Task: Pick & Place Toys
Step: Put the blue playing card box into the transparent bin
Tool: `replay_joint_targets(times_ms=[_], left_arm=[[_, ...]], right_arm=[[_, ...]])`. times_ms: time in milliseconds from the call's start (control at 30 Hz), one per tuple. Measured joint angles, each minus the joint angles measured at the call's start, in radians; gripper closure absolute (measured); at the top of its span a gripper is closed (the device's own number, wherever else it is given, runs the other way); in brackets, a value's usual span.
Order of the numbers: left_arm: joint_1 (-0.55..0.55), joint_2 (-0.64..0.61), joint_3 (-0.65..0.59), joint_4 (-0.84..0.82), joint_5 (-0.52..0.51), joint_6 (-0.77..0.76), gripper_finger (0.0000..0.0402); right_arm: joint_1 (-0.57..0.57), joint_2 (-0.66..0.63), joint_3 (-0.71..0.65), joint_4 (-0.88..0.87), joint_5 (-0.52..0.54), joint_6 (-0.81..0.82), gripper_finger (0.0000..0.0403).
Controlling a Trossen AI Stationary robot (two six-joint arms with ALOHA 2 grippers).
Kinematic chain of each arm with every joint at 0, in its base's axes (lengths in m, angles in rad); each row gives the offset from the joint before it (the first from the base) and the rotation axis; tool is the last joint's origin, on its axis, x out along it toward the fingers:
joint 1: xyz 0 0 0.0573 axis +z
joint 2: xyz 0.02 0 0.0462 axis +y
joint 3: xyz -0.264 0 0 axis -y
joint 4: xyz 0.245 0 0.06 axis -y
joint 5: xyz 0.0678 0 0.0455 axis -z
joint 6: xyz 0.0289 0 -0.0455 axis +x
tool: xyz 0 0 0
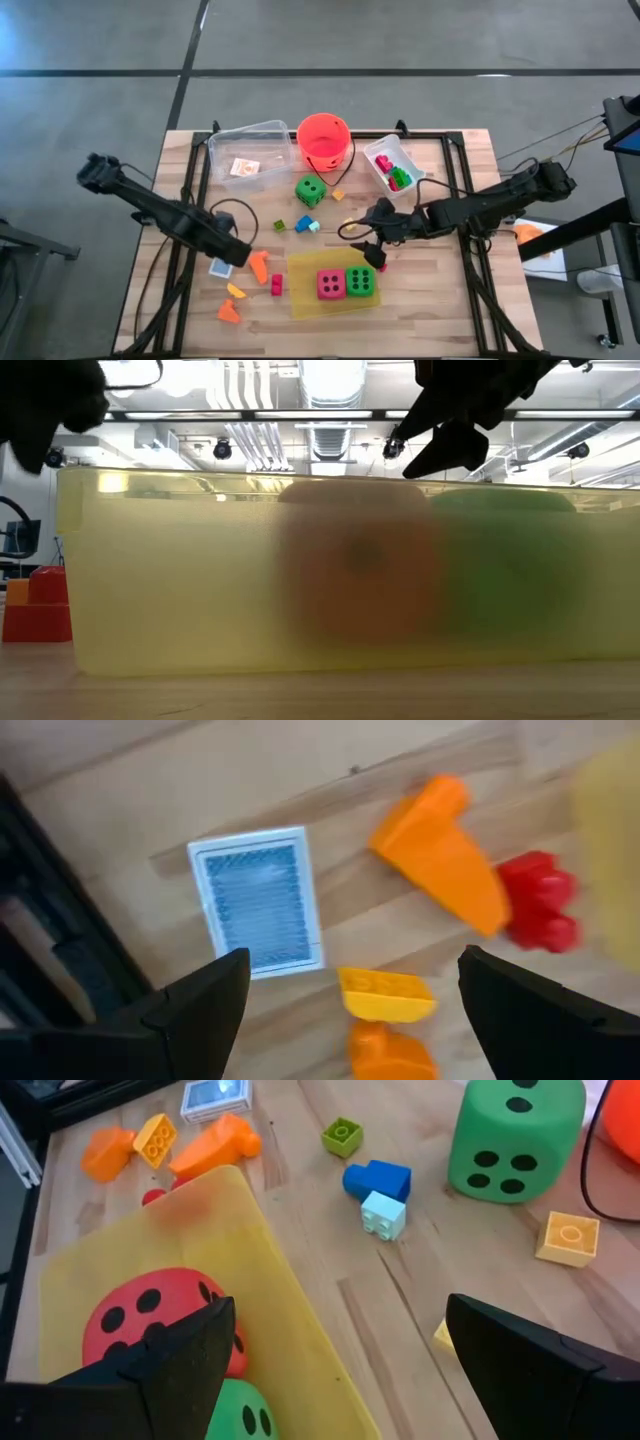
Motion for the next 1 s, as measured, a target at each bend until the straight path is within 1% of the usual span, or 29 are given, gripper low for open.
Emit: replay_joint_targets(times_ms=[200,333,633,1000], left_arm=[[0.000,0.085,-0.045,0.000,0.047,0.003,0.0057],[0.000,0.113,-0.088,0.005,0.074,0.003,0.0057],[0.000,0.114,-0.203,0.119,0.074,0.004,0.0057],[0.000,0.111,-0.300,0.229,0.081,0.007,0.0057]], right_arm=[[0.006,0.000,-0.002,0.000,-0.001,0.001,0.0046],[0.011,0.002,-0.007,0.000,-0.003,0.002,0.0046],[0.011,0.002,-0.026,0.001,-0.003,0.004,0.0046],[0.011,0.002,-0.030,0.000,-0.003,0.004,0.0046]])
